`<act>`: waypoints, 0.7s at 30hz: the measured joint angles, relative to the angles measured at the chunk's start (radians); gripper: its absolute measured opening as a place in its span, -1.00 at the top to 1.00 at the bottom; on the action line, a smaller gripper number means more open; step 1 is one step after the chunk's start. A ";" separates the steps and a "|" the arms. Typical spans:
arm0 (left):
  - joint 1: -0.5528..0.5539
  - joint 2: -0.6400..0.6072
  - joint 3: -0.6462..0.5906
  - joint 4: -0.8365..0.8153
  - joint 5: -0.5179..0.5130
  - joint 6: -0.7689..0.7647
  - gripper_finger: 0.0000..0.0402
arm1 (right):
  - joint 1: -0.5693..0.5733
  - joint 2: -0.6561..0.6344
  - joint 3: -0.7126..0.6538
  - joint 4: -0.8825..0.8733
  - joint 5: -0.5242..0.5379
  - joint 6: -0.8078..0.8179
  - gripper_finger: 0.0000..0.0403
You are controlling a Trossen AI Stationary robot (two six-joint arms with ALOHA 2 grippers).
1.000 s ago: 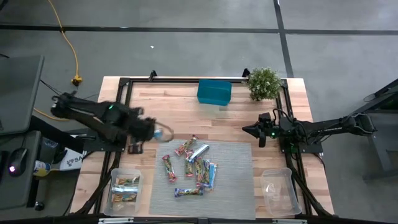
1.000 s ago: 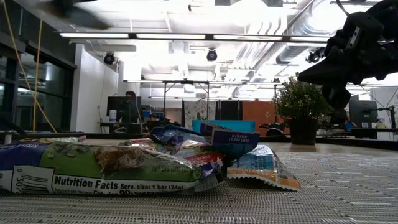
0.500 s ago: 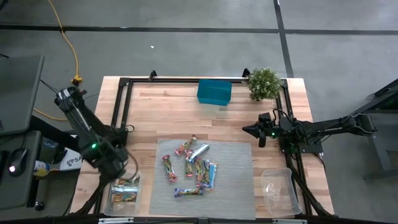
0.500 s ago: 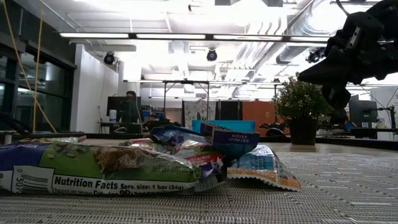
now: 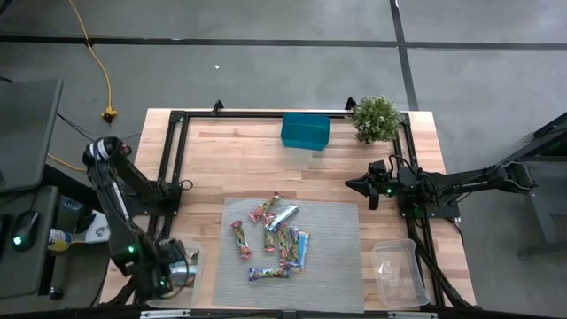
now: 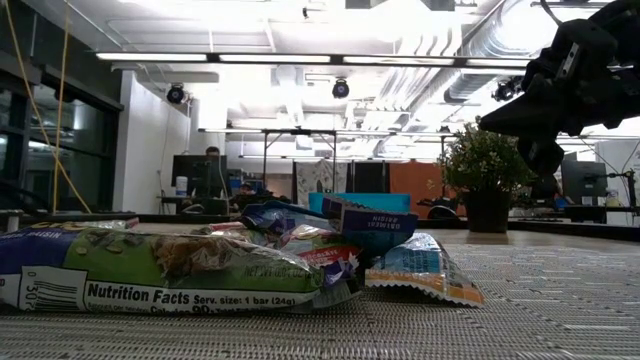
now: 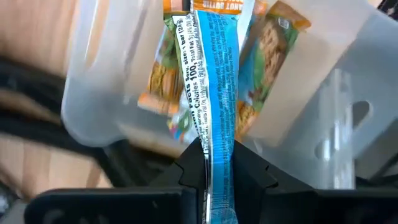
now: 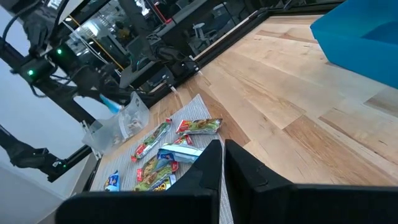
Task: Pick and place Granola Bars by type
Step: Put the yellow granola bar into the left transparent bin
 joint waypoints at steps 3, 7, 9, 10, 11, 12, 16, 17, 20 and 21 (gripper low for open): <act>0.000 0.057 0.000 0.015 -0.004 0.052 0.76 | 0.000 0.000 0.000 0.000 0.000 0.000 1.00; 0.000 0.116 0.000 0.018 -0.009 0.082 0.76 | 0.000 0.000 0.000 0.000 0.000 0.000 1.00; 0.000 0.132 0.000 0.026 -0.026 0.108 0.76 | 0.000 0.000 0.000 0.000 0.000 0.000 1.00; 0.000 0.138 0.000 0.038 -0.041 0.123 0.76 | 0.000 0.000 0.000 0.000 0.000 0.000 1.00; 0.000 0.140 0.000 0.049 -0.060 0.137 0.76 | 0.000 0.000 0.000 0.000 0.000 0.000 1.00; 0.000 0.141 0.000 0.056 -0.078 0.150 0.76 | 0.000 0.000 0.000 0.000 0.000 0.000 1.00; 0.000 0.141 0.000 0.079 -0.115 0.194 0.76 | 0.000 0.000 0.000 0.000 0.000 0.000 1.00; 0.000 0.141 0.000 0.076 -0.115 0.204 0.76 | 0.000 0.000 0.000 0.000 0.000 0.000 1.00; 0.000 0.141 0.000 0.076 -0.115 0.239 0.76 | 0.000 0.000 0.000 0.000 0.000 0.000 1.00; 0.000 0.141 0.000 0.075 -0.115 0.243 0.75 | 0.000 0.000 0.000 0.000 0.000 0.000 1.00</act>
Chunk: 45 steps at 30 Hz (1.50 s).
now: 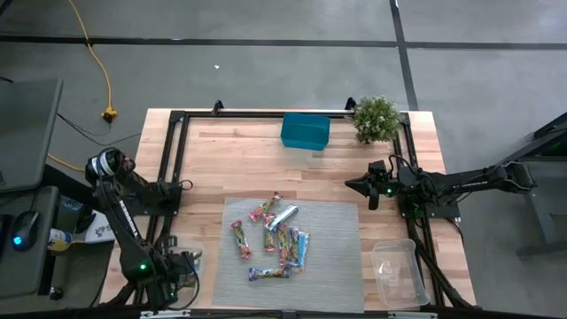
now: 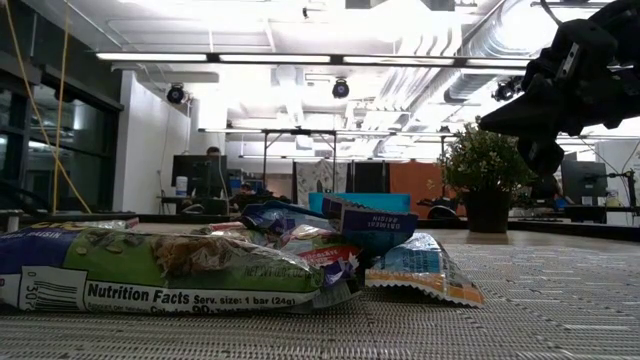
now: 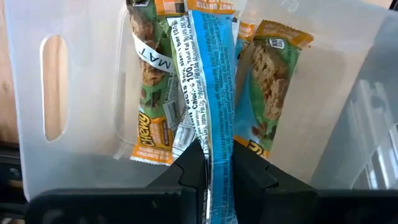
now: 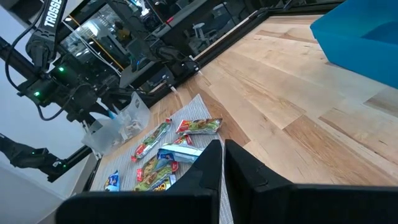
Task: Pick and place Granola Bars by type
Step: Put the yellow granola bar into the left transparent bin, then put the blue granola bar into the blue bin
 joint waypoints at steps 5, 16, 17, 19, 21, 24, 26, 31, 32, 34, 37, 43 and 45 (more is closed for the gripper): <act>0.000 0.000 0.000 0.000 0.008 0.002 0.55 | 0.000 0.000 0.000 0.000 0.000 0.000 1.00; 0.000 -0.026 0.020 -0.058 0.080 -0.003 -0.04 | 0.000 0.000 0.000 0.000 0.000 0.000 1.00; 0.000 -0.035 0.037 -0.093 0.067 -0.005 -0.05 | 0.000 0.000 0.000 0.000 0.000 0.000 1.00; 0.000 -0.049 0.076 -0.180 0.035 -0.014 -0.06 | 0.000 0.000 0.000 0.000 0.000 0.000 1.00; 0.000 -0.058 0.123 -0.279 -0.009 -0.031 -0.06 | 0.000 0.000 0.000 0.000 0.000 0.000 1.00; 0.000 -0.061 0.193 -0.415 -0.081 -0.037 -0.06 | 0.000 0.000 0.000 0.000 0.000 0.000 1.00; 0.001 -0.061 0.234 -0.484 -0.150 -0.053 -0.06 | 0.000 0.000 0.000 0.000 0.000 0.000 1.00; 0.071 -0.063 0.301 -0.521 -0.422 -0.059 -0.06 | 0.000 0.000 0.000 0.000 0.000 0.000 1.00; 0.092 -0.063 0.311 -0.520 -0.471 -0.054 -0.06 | 0.000 0.000 0.000 0.000 0.000 0.000 1.00; 0.153 -0.065 0.332 -0.509 -0.544 -0.025 -0.06 | 0.000 0.000 0.000 0.000 0.000 0.000 1.00; 0.270 -0.066 0.351 -0.429 -0.605 0.043 -0.06 | 0.000 0.000 0.000 0.000 0.000 0.000 1.00; 0.522 -0.064 0.360 -0.082 -0.611 0.296 -0.06 | 0.000 0.000 0.000 0.000 0.000 0.000 1.00; 0.602 -0.064 0.360 0.086 -0.569 0.428 -0.06 | 0.000 0.000 0.000 0.000 0.000 0.000 1.00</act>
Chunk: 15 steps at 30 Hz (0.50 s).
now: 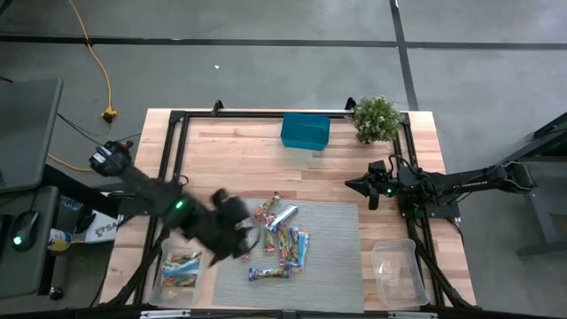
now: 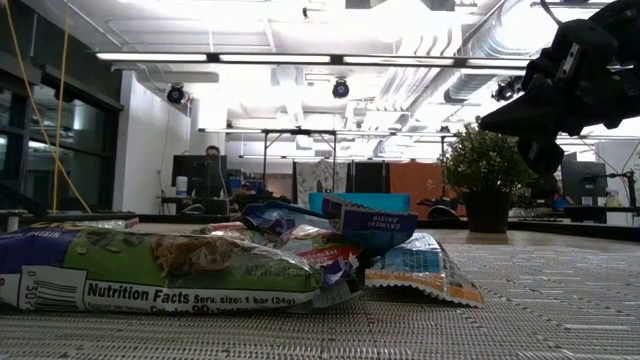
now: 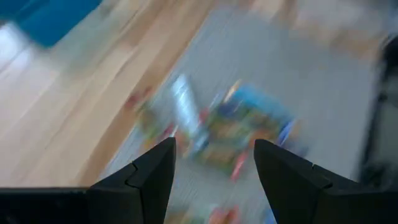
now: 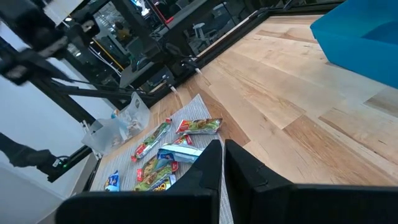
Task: Pick and place Granola Bars by type
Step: Put the blue granola bar into the blue bin
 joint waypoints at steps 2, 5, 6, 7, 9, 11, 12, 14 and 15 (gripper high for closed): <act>0.073 0.012 0.001 0.163 0.040 0.102 -0.06 | 0.000 0.000 0.000 0.000 0.000 0.000 1.00; 0.165 0.044 0.000 0.359 0.128 0.217 -0.06 | 0.000 0.000 0.000 0.000 0.000 0.000 1.00; 0.193 0.060 0.000 0.426 0.169 0.244 -0.06 | 0.000 0.000 0.000 0.000 0.000 0.000 1.00; 0.216 0.078 0.001 0.481 0.216 0.262 -0.06 | 0.000 0.000 0.000 0.000 0.000 0.000 1.00; 0.254 0.119 0.000 0.551 0.310 0.269 -0.06 | 0.000 0.000 0.000 0.000 0.000 0.000 1.00; 0.285 0.175 0.000 0.643 0.386 0.237 -0.06 | 0.000 0.000 0.000 0.000 0.000 0.000 1.00; 0.300 0.199 0.000 0.677 0.422 0.204 -0.06 | 0.000 0.000 0.000 0.000 0.000 0.000 1.00; 0.322 0.257 -0.002 0.753 0.492 0.109 -0.06 | 0.000 0.000 0.000 0.000 0.000 0.000 1.00; 0.330 0.285 0.000 0.806 0.523 0.072 -0.06 | 0.000 0.000 0.000 0.000 0.000 0.000 1.00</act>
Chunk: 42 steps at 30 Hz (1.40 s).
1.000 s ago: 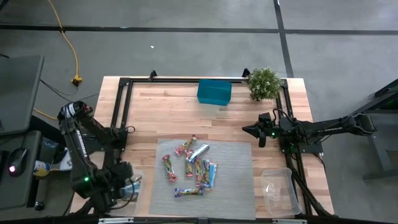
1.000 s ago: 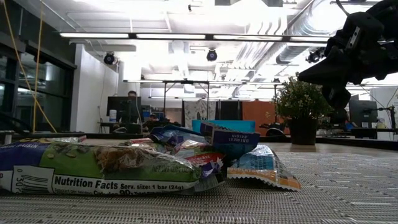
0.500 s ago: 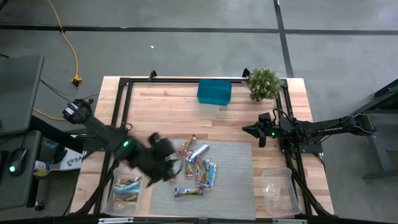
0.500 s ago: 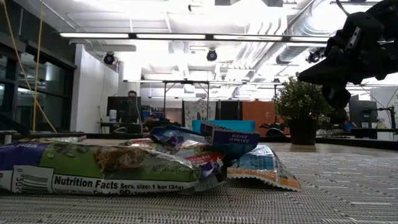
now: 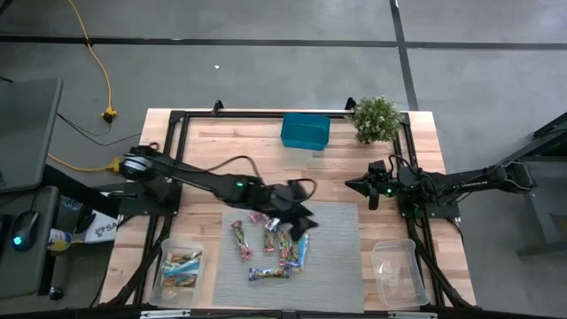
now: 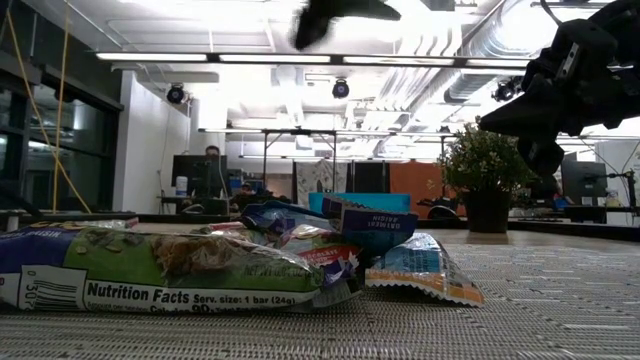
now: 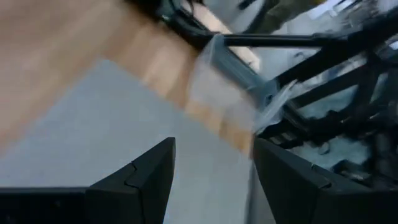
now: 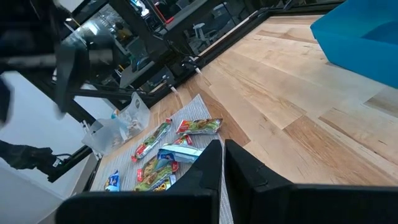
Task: Pick and place Granola Bars by type
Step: Put the blue granola bar into the blue bin
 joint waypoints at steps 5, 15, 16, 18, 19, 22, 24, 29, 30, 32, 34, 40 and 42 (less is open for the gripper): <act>0.011 0.118 -0.001 0.091 0.047 -0.098 -0.06 | 0.000 0.000 0.000 -0.003 0.000 0.000 1.00; -0.035 0.190 0.000 -0.028 0.008 -0.118 -0.06 | 0.000 -0.001 0.000 -0.006 0.000 0.000 1.00; -0.041 0.190 -0.001 -0.072 0.002 -0.099 -0.06 | 0.000 0.000 0.000 -0.006 0.000 0.000 1.00; -0.046 0.188 0.015 -0.196 -0.004 -0.055 -0.06 | 0.000 0.000 0.000 -0.006 0.000 0.000 1.00; -0.046 0.186 0.030 -0.267 -0.019 -0.022 -0.06 | 0.000 0.000 0.000 -0.006 0.000 0.000 1.00; -0.048 0.179 0.061 -0.421 -0.084 0.105 -0.06 | 0.000 0.000 0.000 -0.006 0.000 0.000 1.00; -0.047 0.180 0.064 -0.493 -0.121 0.166 -0.06 | 0.000 0.000 0.000 -0.006 0.000 0.000 1.00; -0.042 0.182 0.065 -0.564 -0.130 0.228 -0.06 | 0.000 0.000 0.000 -0.006 0.000 0.000 1.00; -0.041 0.191 0.064 -0.569 -0.129 0.227 -0.06 | 0.000 0.000 0.000 -0.006 0.000 0.000 1.00; -0.041 0.204 0.062 -0.574 -0.149 0.228 -0.06 | 0.000 0.000 0.000 -0.006 0.000 0.000 1.00; -0.041 0.204 0.061 -0.577 -0.178 0.228 -0.06 | 0.000 0.000 0.000 -0.006 0.000 0.000 1.00; -0.041 0.202 0.063 -0.577 -0.265 0.226 -0.06 | 0.000 0.000 0.000 -0.006 0.000 0.000 1.00; -0.030 0.202 0.063 -0.572 -0.260 0.224 -0.06 | 0.000 0.000 0.000 -0.006 0.000 0.000 1.00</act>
